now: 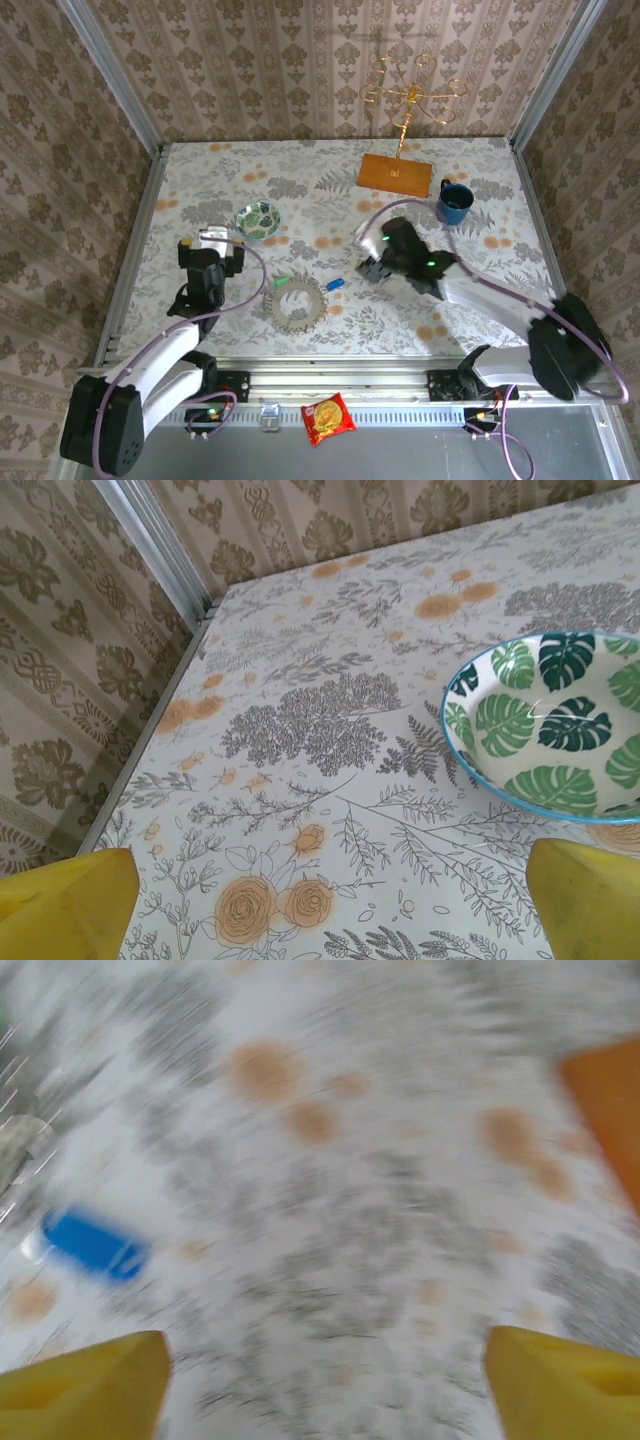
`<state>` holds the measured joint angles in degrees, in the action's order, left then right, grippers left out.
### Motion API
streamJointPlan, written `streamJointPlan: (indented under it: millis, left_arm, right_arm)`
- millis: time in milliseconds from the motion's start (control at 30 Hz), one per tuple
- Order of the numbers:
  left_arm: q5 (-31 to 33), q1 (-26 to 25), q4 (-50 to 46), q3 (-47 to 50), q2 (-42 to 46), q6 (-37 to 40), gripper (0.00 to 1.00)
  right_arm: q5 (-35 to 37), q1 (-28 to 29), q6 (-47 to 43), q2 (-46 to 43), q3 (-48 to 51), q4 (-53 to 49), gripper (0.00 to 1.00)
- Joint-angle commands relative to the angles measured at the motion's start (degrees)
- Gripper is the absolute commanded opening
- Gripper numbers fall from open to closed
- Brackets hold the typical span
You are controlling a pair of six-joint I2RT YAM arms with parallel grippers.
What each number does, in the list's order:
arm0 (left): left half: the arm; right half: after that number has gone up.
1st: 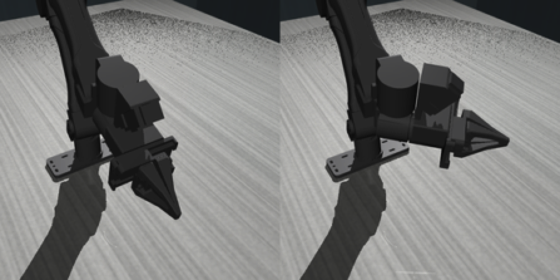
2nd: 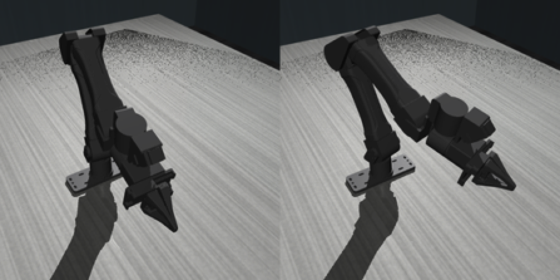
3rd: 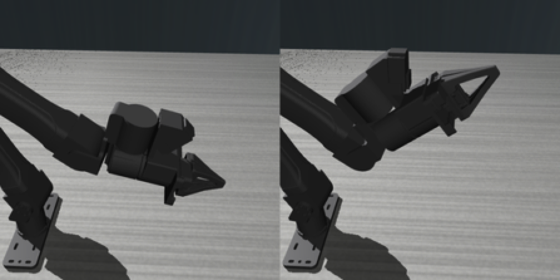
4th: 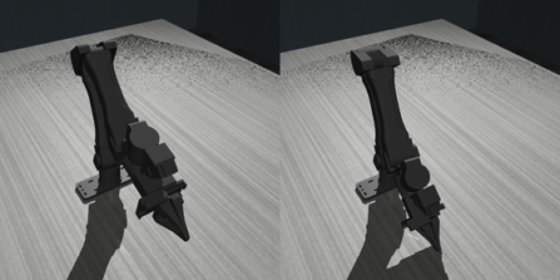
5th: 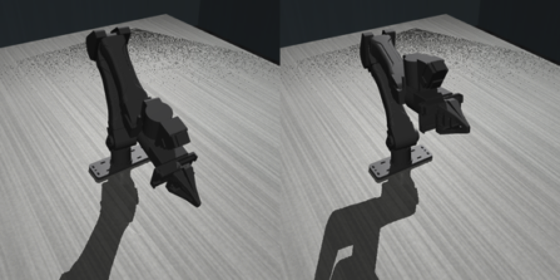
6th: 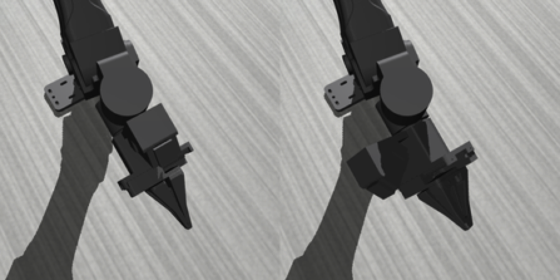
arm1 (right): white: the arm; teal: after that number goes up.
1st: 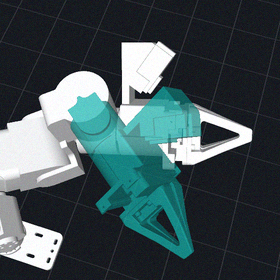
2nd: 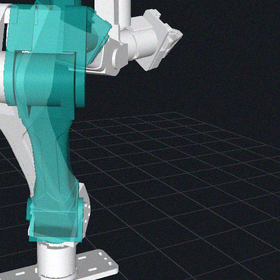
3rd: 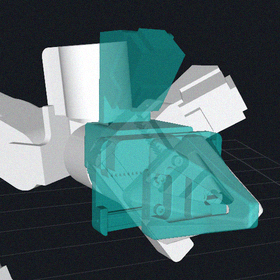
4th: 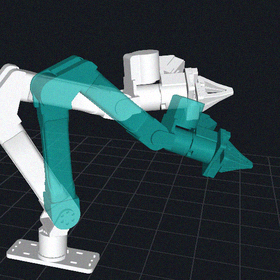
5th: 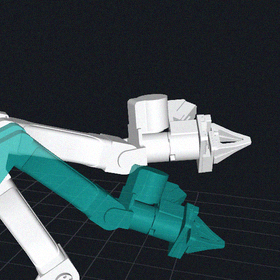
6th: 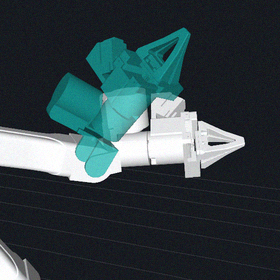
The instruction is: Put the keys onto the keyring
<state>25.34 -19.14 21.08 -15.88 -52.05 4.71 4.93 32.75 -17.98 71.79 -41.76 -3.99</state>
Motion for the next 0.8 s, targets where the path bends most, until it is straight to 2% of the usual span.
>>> streamJointPlan:
  millis: [0,100,167,267,367,400,433,567,700,733,767]
  left_arm:
    - [-3.0,1.9,6.8,-1.3,-3.1,0.5,1.0]
    - [-4.1,4.3,11.0,-1.7,-8.1,0.7,1.0]
    - [-5.0,6.1,13.9,-1.9,-11.9,0.6,1.0]
    - [-7.0,8.1,19.6,-1.6,-17.1,0.5,1.0]
    - [-8.5,9.8,24.7,-1.7,-22.8,0.0,1.0]
    - [-8.7,10.0,26.2,-1.9,-23.8,0.1,1.0]
    - [-10.3,10.4,27.5,-2.1,-24.9,0.5,1.0]
    - [-12.1,11.9,32.1,-2.9,-30.1,1.9,1.0]
    - [-11.7,12.7,47.6,-0.1,-39.3,2.0,1.0]
    - [-9.7,12.1,47.5,0.0,-39.1,2.3,1.0]
    - [-9.7,12.3,43.6,-0.6,-37.7,0.8,1.0]
  right_arm:
    - [2.3,-5.8,11.6,-4.8,4.6,11.3,0.9]
    - [9.7,-12.4,13.1,-6.6,8.6,18.1,0.9]
    - [10.6,-17.2,13.8,-6.0,12.6,25.6,0.88]
    - [9.1,-21.3,13.6,-2.4,18.1,39.3,0.87]
    - [7.0,-22.4,11.0,2.5,21.0,48.9,0.88]
    - [7.1,-22.6,11.7,3.2,20.3,47.2,0.88]
    - [4.2,-23.5,11.7,4.1,20.8,48.2,0.87]
    - [1.1,-26.5,14.1,10.6,25.0,60.7,0.87]
    - [-0.3,-28.3,15.4,16.8,24.1,65.0,0.87]
    - [-0.3,-28.5,15.8,15.9,22.5,60.5,0.88]
    - [-0.8,-29.3,16.7,15.1,20.8,55.6,0.88]
